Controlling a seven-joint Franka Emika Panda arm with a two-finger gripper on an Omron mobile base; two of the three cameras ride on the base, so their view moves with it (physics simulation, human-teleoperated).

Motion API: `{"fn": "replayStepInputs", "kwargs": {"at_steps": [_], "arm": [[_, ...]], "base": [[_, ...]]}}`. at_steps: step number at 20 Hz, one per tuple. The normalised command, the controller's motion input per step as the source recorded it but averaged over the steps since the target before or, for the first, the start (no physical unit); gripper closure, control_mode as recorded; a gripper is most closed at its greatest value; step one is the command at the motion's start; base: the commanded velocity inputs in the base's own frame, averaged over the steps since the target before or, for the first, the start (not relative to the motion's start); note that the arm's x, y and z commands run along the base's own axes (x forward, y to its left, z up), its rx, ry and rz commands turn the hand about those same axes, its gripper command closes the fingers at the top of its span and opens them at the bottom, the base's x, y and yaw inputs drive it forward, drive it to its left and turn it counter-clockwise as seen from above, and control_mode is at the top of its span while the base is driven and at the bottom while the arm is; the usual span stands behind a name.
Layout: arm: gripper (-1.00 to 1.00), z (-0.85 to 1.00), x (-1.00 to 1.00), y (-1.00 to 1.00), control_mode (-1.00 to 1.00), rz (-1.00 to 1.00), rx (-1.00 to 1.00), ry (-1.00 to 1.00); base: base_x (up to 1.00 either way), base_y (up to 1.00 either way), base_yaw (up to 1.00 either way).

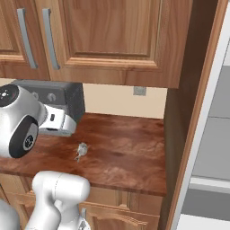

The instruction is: Open the fridge, remove the pear, mushroom, and fish, and place them on any counter.

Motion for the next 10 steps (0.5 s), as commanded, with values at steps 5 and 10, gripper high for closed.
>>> {"fn": "replayStepInputs", "kwargs": {"at_steps": [5, 10], "arm": [[-1.0, 0.02, -0.37, 0.0, -1.0, 0.0, 0.0, -0.02], [-1.0, 0.0, -0.32, 0.0, -1.0, 0.02, 0.0, -0.02]], "base": [[0.0, 0.0, 0.0], [0.0, 0.0, 0.0]]}}
